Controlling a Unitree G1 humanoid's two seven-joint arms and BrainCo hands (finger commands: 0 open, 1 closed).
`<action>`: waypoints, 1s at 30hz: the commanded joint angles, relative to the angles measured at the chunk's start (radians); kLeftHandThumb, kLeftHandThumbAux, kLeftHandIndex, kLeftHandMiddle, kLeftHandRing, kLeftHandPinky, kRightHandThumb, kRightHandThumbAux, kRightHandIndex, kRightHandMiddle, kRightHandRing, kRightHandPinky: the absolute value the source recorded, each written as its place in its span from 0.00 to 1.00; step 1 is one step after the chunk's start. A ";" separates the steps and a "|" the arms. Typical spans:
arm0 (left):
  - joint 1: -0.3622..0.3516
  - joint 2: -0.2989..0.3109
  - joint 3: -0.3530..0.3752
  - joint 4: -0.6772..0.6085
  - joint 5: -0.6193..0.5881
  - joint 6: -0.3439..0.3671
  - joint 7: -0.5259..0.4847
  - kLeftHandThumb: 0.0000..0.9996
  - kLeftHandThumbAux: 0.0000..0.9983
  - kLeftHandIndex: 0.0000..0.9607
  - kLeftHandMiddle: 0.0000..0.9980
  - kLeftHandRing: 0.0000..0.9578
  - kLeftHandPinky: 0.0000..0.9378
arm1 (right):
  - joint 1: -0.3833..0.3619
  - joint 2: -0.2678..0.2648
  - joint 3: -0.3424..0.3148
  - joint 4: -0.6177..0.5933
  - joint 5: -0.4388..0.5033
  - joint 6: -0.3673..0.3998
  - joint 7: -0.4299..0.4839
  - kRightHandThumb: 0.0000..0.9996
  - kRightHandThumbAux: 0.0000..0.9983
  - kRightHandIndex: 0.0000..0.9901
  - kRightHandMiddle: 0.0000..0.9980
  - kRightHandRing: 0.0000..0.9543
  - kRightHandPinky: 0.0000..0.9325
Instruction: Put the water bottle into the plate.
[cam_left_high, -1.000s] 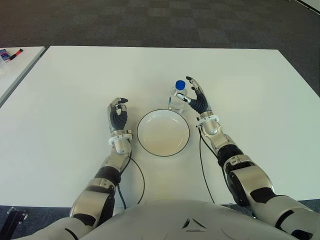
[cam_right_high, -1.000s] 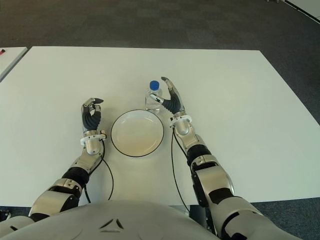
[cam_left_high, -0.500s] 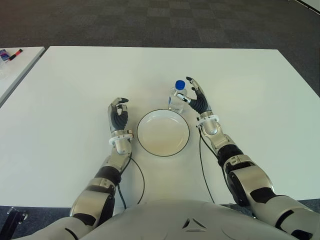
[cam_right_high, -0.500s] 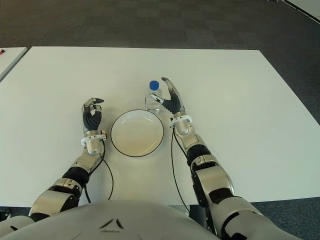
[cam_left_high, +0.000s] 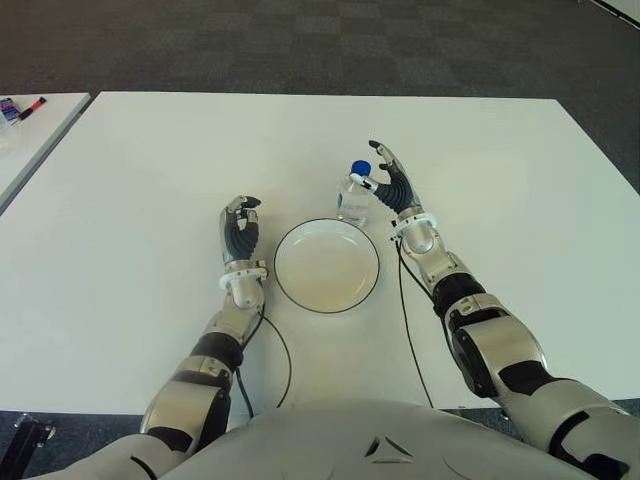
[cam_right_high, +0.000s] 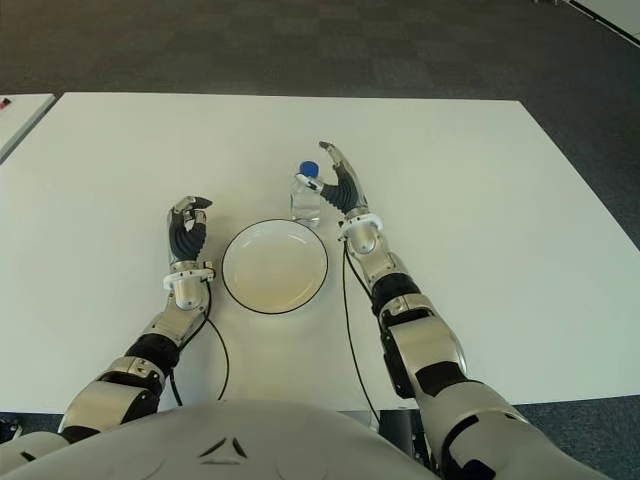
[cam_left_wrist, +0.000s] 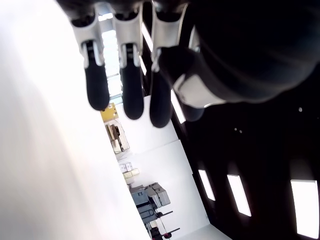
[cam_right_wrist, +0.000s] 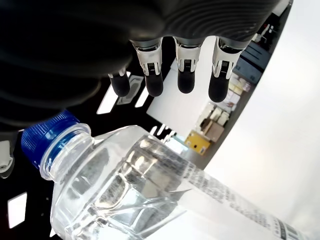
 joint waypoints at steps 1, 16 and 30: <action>0.036 -0.014 -0.007 -0.001 -0.007 0.000 -0.026 0.84 0.67 0.46 0.44 0.41 0.44 | -0.016 0.001 0.022 0.026 -0.018 0.026 0.013 0.55 0.34 0.00 0.00 0.03 0.18; 0.079 -0.030 -0.016 -0.087 0.006 0.062 -0.041 0.84 0.67 0.44 0.45 0.42 0.44 | -0.070 -0.006 0.067 0.077 -0.050 0.062 0.026 0.55 0.34 0.00 0.00 0.02 0.17; 0.099 -0.040 -0.008 -0.131 -0.009 0.085 -0.070 0.84 0.68 0.44 0.46 0.41 0.44 | -0.101 -0.005 0.080 0.126 -0.056 0.067 0.019 0.52 0.34 0.00 0.00 0.02 0.17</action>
